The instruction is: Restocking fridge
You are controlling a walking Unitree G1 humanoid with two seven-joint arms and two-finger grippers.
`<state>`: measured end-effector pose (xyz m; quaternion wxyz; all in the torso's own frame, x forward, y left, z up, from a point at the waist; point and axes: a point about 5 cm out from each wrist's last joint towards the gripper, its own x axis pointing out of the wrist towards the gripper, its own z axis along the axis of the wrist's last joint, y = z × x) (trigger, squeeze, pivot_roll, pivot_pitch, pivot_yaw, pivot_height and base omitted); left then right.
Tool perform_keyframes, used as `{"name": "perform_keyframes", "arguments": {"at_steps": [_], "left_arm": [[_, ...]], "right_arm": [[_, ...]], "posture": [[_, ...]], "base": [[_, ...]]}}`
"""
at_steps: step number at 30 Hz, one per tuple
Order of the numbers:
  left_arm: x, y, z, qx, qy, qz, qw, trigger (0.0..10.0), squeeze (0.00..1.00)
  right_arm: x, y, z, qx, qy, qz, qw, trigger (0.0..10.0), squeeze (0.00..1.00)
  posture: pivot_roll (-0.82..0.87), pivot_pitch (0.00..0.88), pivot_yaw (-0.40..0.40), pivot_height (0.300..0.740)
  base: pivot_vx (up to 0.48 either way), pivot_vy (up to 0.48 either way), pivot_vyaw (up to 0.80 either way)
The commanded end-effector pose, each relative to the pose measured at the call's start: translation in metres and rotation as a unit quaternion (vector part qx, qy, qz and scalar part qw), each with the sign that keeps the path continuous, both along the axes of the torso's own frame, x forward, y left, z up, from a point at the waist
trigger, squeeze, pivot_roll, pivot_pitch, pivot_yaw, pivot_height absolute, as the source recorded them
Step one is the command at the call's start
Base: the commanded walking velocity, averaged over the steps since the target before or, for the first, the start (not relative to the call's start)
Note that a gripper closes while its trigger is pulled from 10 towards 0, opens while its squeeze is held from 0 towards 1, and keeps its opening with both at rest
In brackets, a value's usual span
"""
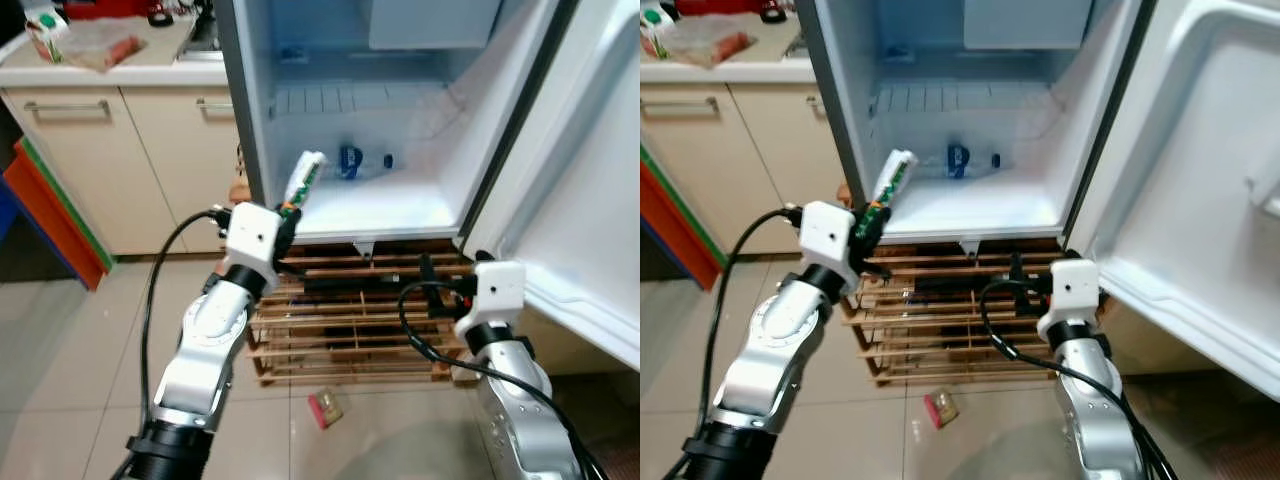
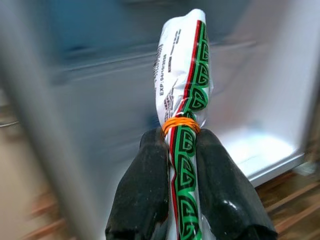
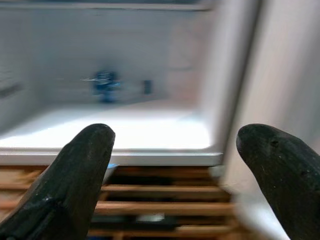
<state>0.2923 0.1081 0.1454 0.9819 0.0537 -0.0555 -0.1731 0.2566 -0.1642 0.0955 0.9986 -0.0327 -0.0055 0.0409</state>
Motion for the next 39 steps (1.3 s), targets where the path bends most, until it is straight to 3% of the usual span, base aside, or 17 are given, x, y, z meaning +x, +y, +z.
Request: {"name": "perform_keyframes", "arguments": {"at_steps": [1, 12, 23, 31, 33, 39], "left_arm": [[-0.002, -0.008, 0.003, -0.003, -0.006, -0.022, 1.0, 10.0, 0.0], [0.004, -0.009, 0.009, 0.006, -0.023, -0.007, 1.0, 10.0, 0.0], [0.013, -0.012, 0.021, 0.001, -0.032, -0.009, 0.999, 10.0, 0.0], [0.033, -0.008, 0.027, 0.014, -0.015, 0.007, 1.0, 10.0, 0.0], [0.045, -0.015, 0.037, 0.022, -0.021, -0.01, 0.999, 10.0, 0.0], [0.056, -0.033, 0.053, 0.02, -0.033, -0.045, 0.998, 10.0, 0.0]], "right_arm": [[0.001, -0.003, -0.002, 0.0, 0.004, -0.004, 1.0, 10.0, 0.0], [0.001, -0.002, -0.003, 0.0, 0.005, 0.003, 1.0, 10.0, 0.0], [-0.001, -0.001, -0.005, -0.001, 0.008, 0.006, 1.0, 10.0, 0.0], [-0.003, -0.004, -0.006, -0.005, 0.01, 0.005, 1.0, 10.0, 0.0], [-0.002, -0.003, -0.005, -0.005, 0.01, 0.007, 1.0, 10.0, 0.0], [-0.004, -0.001, -0.005, -0.005, 0.009, 0.01, 1.0, 10.0, 0.0]], "posture": [[-0.06, 0.0, -0.001, 0.74], [-0.06, 0.0, -0.006, 0.74], [-0.07, 0.0, -0.003, 0.74], [-0.07, 0.0, -0.012, 0.74], [-0.08, 0.0, -0.012, 0.74], [-0.1, 0.0, 0.001, 0.74]], "base": [[0.48, 0.0, 0.0], [0.459, 0.0, 0.0], [0.0, 0.0, 0.0], [0.0, 0.0, 0.0], [0.0, 0.0, 0.0], [0.0, 0.0, 0.0]]}}
